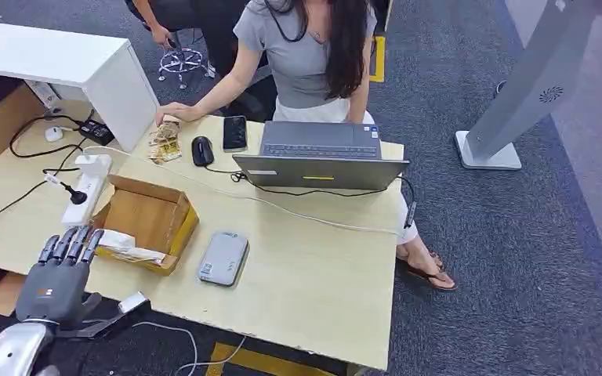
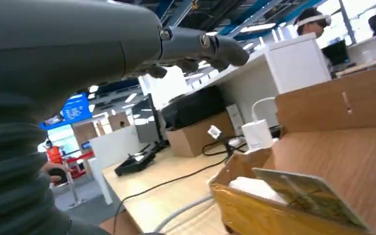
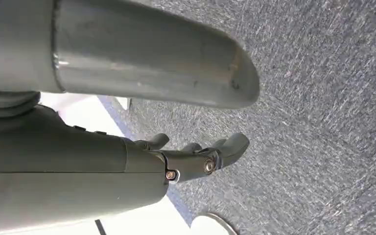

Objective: Pass the card to the sensor for recognition and then transmit it.

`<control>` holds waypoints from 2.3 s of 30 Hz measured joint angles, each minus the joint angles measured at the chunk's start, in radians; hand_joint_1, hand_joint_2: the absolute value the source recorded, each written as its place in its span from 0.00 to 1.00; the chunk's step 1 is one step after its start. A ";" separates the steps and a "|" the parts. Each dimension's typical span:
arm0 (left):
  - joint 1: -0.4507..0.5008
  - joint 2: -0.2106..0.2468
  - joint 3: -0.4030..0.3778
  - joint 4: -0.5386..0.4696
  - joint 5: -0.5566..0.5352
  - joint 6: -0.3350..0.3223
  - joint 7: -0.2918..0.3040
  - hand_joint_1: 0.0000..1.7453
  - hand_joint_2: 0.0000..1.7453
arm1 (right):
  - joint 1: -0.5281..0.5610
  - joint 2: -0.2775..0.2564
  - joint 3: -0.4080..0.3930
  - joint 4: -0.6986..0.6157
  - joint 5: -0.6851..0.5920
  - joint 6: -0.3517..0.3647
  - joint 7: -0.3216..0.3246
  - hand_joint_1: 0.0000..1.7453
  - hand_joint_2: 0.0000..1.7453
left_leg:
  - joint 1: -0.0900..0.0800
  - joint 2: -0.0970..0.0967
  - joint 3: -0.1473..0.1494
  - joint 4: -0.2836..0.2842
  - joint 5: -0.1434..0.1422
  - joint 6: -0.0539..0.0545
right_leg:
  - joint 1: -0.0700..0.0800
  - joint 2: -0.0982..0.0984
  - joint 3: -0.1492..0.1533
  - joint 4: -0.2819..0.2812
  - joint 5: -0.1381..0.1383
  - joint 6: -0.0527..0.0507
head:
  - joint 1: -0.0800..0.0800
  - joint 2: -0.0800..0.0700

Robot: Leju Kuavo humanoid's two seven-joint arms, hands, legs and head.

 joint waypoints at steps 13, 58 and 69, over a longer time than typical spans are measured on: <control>-0.071 -0.022 0.000 0.076 0.000 -0.003 0.009 0.00 1.00 | -0.009 -0.010 0.000 0.019 0.000 -0.006 0.001 0.00 0.00 | 0.000 0.000 0.000 0.000 0.000 0.000 | 0.000 0.000 -0.001 0.000 0.000 0.000 | 0.000 0.000; -0.203 -0.031 -0.050 0.163 -0.001 -0.061 0.040 0.00 1.00 | -0.016 -0.028 0.024 0.039 0.000 0.000 0.003 0.00 0.00 | 0.000 0.001 0.000 0.000 0.000 0.000 | 0.000 0.001 0.000 0.000 0.000 0.000 | 0.000 0.000; -0.238 -0.031 -0.059 0.217 -0.001 -0.040 0.040 0.00 1.00 | -0.019 -0.033 0.034 0.044 0.000 0.003 0.000 0.00 0.00 | 0.000 0.001 0.000 0.000 0.000 0.000 | 0.000 0.001 0.000 0.000 0.001 0.000 | 0.000 0.000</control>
